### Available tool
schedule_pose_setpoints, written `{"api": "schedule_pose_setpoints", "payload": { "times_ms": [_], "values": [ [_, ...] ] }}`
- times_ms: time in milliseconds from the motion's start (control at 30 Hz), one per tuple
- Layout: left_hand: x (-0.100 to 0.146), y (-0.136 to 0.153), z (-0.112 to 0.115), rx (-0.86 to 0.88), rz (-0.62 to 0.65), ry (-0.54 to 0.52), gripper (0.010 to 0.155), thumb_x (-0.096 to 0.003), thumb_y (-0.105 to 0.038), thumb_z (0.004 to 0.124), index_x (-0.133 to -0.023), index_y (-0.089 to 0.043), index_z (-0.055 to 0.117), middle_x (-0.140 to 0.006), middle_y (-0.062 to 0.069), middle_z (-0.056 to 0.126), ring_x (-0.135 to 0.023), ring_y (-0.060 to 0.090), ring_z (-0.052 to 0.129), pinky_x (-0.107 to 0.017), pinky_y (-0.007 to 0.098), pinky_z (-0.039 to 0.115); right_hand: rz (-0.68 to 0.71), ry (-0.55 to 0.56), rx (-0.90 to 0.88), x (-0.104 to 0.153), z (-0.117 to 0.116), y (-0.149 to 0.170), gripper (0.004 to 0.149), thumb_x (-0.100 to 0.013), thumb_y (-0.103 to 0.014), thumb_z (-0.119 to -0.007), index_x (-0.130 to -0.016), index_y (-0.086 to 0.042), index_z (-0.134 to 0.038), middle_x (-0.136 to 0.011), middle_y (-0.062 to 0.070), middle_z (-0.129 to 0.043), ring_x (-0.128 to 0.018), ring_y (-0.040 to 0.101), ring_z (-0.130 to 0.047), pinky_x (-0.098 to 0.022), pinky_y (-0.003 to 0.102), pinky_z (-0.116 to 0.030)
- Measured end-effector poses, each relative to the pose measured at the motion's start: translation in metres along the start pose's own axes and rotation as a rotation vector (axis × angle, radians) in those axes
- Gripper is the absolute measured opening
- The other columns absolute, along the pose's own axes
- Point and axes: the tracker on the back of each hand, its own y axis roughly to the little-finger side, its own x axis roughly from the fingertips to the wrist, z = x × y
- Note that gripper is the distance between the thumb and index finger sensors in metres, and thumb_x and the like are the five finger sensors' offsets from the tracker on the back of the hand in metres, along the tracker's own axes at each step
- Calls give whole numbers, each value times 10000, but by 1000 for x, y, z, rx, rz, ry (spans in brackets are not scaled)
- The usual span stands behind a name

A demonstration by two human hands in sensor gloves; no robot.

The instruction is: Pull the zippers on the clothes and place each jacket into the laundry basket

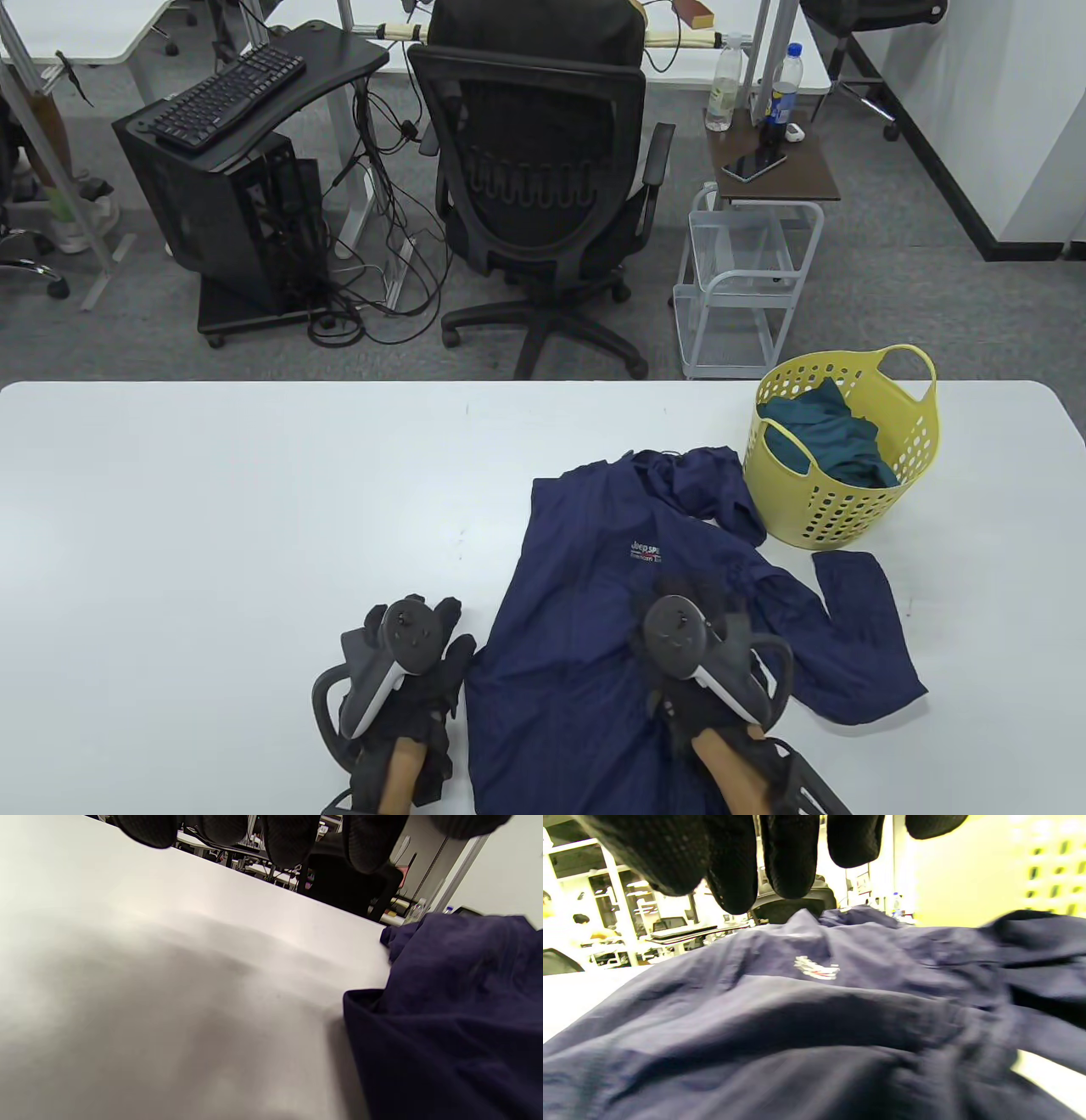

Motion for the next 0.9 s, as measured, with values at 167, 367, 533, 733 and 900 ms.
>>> {"api": "schedule_pose_setpoints", "payload": {
  "times_ms": [167,367,533,733,900],
  "values": [
    [0,5,-3,63,5,-27,624,-382,-658,634,-983,-490,653,-1168,-78,601,-1066,356,571,-689,606,580,-29,-19,8,-33,-12,-47,578,-510,-565,-725,-1037,-330,-699,-1178,-22,-630,-1095,406,-468,-736,685,-409],
    [-3,10,-2,84,0,-1,629,-382,-655,636,-986,-481,653,-1163,-68,617,-1060,366,580,-685,611,581,-121,-76,21,-66,-51,-76,700,-497,-637,-661,-1094,-279,-581,-1208,13,-555,-1078,415,-519,-723,687,-443],
    [-6,12,3,88,-1,45,630,-384,-650,638,-986,-469,660,-1156,-55,631,-1051,373,593,-680,613,583,-178,-172,141,-79,-92,-84,902,-444,-734,-691,-1125,-210,-415,-1211,86,-467,-1017,426,-648,-688,668,-552],
    [-7,12,5,88,-7,61,634,-383,-651,637,-988,-465,659,-1153,-48,636,-1048,380,593,-678,614,583,-208,-110,243,-81,-101,-82,686,-464,-512,-852,-1059,-271,-609,-1047,8,-733,-814,308,-873,-655,545,-665],
    [-7,10,8,80,-4,76,632,-383,-650,637,-986,-463,663,-1151,-47,642,-1046,379,597,-677,614,584,-158,-104,209,-77,-88,-67,424,-460,-370,-902,-878,-396,-838,-830,-102,-943,-599,179,-1022,-570,459,-790]
  ]
}}
